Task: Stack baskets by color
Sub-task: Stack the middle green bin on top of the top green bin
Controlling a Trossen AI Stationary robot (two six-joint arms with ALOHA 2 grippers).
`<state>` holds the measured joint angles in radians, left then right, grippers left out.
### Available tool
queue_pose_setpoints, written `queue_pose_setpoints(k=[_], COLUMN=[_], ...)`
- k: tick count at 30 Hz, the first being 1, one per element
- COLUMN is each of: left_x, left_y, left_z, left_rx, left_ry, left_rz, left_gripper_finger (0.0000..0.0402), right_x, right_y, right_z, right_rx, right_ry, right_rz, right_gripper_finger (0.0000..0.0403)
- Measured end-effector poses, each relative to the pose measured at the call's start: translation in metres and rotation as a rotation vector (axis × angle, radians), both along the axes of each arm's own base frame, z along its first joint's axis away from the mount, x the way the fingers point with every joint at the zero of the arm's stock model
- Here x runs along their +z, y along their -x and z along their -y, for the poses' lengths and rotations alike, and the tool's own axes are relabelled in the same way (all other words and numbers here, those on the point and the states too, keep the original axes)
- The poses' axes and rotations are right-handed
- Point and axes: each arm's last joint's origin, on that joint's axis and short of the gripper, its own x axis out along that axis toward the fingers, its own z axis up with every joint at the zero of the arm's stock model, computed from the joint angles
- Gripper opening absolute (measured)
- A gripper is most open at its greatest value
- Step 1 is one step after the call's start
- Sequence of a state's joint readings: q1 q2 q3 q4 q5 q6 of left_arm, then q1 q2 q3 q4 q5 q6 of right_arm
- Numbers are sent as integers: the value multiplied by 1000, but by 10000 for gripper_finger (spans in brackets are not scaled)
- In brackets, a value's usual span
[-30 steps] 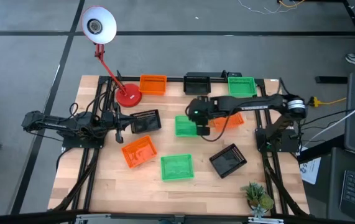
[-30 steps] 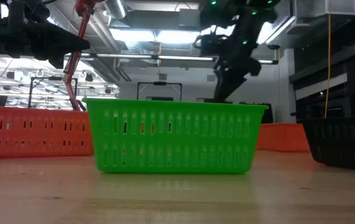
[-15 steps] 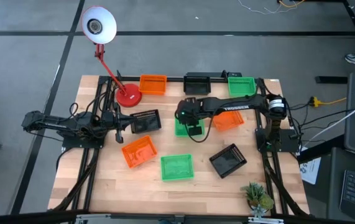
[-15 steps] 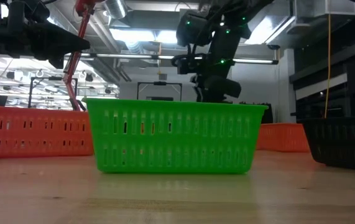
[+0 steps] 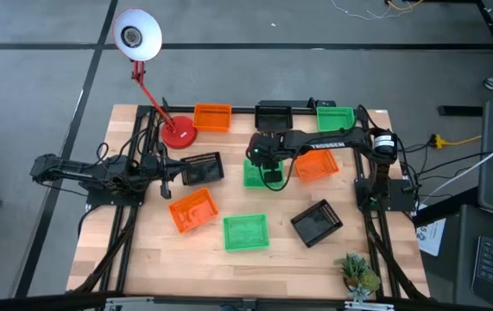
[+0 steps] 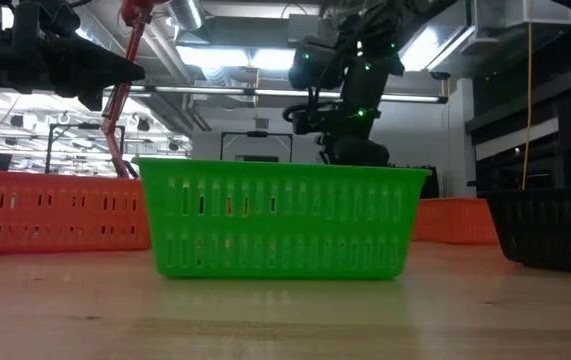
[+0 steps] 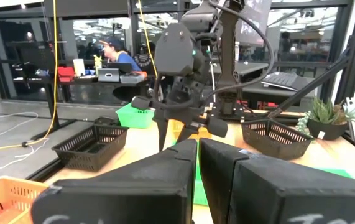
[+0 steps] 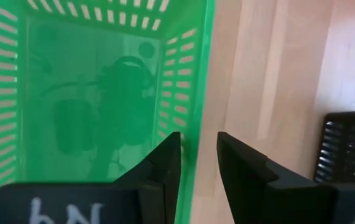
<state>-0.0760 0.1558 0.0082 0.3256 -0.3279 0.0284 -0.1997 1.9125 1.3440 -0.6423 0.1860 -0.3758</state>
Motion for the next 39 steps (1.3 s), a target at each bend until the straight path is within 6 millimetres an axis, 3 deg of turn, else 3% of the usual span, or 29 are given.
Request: queue_pose_setpoints(k=[11,15,18,23,27,35,39], left_x=[0,0,0,0,0,0,0], left_y=[0,0,0,0,0,0,0], left_z=[0,0,0,0,0,0,0], left_rx=[0,1,1,0,0,0,0], left_ry=[0,0,0,-1,-1,-1,-1], left_rz=[0,0,-1,-4,-4,-5,-4], left_gripper_finger=[12,11,11,11,11,11,11], right_x=[-20,-22,-13,30,83,189,223], right_y=[11,13,9,2,12,68,102], right_z=[2,-1,-6,-10,1,52,90], right_rx=[-71,-127,-95,-37,-66,-193,-211], right_ry=[-32,-55,-35,46,236,434,470], right_rz=[-14,-8,0,-7,-64,-159,-217], right_gripper_finger=[102,30,8,3,2,1,1])
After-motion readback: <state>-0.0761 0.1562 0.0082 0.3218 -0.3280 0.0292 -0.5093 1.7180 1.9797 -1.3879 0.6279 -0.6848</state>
